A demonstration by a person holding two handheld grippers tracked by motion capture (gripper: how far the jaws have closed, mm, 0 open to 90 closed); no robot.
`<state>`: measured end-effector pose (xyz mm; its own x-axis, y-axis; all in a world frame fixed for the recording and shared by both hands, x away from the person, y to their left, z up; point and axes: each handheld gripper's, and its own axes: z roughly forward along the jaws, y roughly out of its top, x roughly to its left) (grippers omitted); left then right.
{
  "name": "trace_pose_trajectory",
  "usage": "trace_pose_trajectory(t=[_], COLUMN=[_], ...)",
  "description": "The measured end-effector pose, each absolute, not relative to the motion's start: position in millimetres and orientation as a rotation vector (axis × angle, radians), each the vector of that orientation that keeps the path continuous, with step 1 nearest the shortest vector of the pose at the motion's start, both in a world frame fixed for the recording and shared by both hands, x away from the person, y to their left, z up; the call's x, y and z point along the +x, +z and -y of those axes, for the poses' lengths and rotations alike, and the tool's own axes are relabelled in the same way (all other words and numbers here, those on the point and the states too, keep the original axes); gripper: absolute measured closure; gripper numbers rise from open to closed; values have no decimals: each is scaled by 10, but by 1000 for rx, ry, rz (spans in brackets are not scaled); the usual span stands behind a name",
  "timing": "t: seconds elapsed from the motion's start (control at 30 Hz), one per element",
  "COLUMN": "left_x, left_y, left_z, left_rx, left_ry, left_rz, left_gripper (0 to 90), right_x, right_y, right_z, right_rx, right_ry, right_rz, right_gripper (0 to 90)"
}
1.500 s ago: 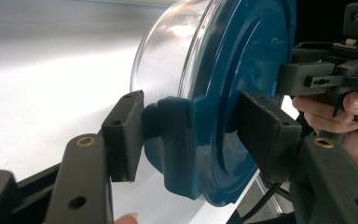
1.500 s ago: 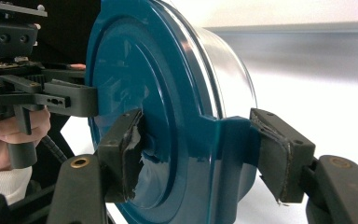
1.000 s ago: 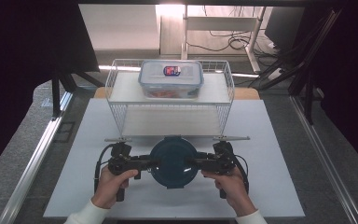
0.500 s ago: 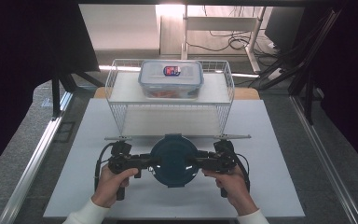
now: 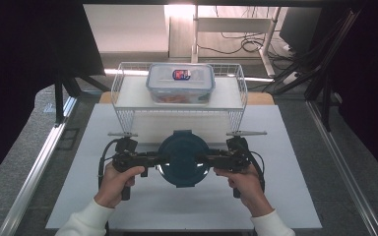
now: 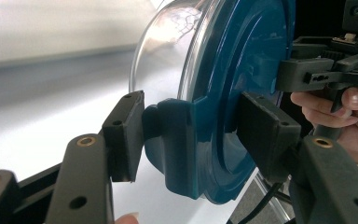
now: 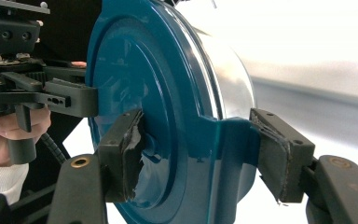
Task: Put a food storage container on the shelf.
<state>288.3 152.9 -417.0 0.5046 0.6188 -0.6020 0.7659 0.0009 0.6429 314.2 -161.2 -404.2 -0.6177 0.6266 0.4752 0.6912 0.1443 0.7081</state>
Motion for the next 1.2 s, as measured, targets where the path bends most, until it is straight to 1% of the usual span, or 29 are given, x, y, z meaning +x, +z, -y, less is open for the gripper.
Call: trace_pose_trajectory(t=[0.27, 0.53, 0.63, 1.2], left_x=[2928, 2976, 3026, 3164], left_y=[-3909, -3708, -3637, -3268], left_z=[-1559, -1599, -1610, -1632], left_rx=[1689, 1676, 1666, 1669], left_ry=[-139, -131, -139, -90], left_rz=[-1161, -1139, -1135, -1106], left_gripper=[428, 437, 446, 444], right_x=[3200, 3255, 3293, 3429], right_y=[-3760, -3534, -3469, -3124], right_z=[1582, 1563, 1570, 1549], right_rx=[-1318, -1299, -1301, -1285], right_ry=[-1534, -1552, -1563, -1615], right_rz=[2350, 2358, 2344, 2348], right_gripper=[371, 371, 371, 372])
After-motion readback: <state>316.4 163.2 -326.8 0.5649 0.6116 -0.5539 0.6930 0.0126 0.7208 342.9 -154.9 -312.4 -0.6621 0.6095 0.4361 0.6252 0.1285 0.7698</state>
